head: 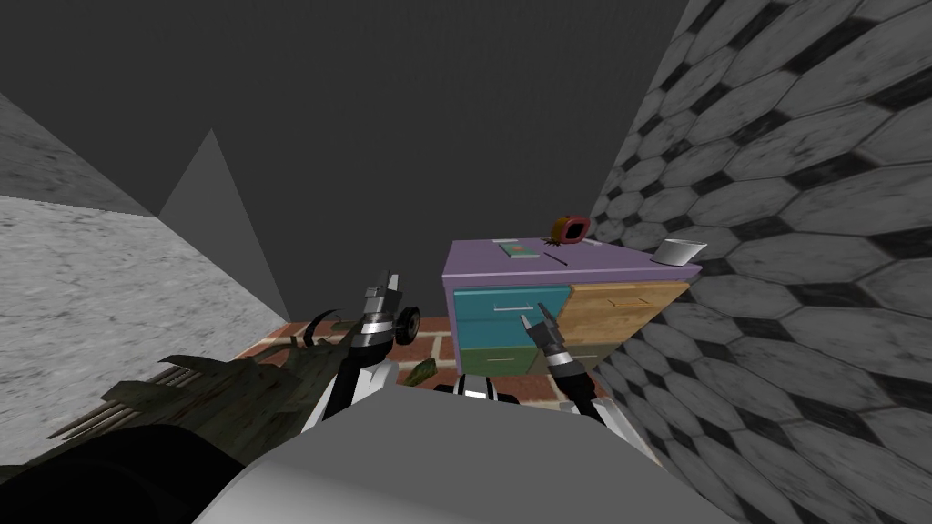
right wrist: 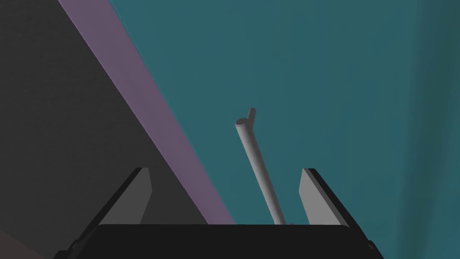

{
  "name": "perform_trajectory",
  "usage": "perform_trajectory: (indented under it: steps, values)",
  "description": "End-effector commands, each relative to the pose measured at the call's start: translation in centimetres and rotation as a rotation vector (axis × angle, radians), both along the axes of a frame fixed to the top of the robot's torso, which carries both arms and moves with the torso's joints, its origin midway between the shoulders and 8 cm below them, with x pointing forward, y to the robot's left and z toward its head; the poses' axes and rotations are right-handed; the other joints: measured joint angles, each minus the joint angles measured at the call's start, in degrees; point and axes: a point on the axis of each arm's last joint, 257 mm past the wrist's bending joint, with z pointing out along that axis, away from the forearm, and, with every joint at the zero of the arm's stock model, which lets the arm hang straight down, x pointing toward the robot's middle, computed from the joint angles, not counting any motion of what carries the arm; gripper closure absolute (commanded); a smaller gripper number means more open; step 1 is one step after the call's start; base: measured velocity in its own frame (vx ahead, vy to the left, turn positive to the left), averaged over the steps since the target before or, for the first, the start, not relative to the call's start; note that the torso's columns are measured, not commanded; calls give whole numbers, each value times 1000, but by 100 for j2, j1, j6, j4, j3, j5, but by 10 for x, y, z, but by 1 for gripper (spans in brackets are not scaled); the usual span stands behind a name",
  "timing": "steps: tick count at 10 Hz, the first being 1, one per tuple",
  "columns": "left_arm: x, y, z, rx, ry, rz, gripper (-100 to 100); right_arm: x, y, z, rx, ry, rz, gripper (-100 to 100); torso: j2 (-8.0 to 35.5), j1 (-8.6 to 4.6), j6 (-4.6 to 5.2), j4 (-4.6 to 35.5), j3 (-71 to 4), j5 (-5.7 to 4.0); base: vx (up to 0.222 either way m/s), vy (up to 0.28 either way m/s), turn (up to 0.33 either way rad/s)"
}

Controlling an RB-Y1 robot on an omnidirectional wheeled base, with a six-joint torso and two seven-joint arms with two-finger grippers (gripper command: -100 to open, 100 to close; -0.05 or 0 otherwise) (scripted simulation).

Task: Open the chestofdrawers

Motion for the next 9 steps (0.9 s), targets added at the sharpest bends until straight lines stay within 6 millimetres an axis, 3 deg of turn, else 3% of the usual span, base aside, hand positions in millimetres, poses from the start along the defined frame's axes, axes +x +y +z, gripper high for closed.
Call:
perform_trajectory:
  steps: [1, 9]
  values:
    - [0, 0, 0, 0, 0, 0, 0, 3, -1, -10, -67, 2, -31, -100, -6, -8, 0, -1, -3, -1, -9, 86, 4]
    - [0, 0, 0, 0, 0, 0, 0, 8, -1, -28, -213, 4, -107, -100, 2, 6, 0, 1, 2, 2, -23, 85, 1]
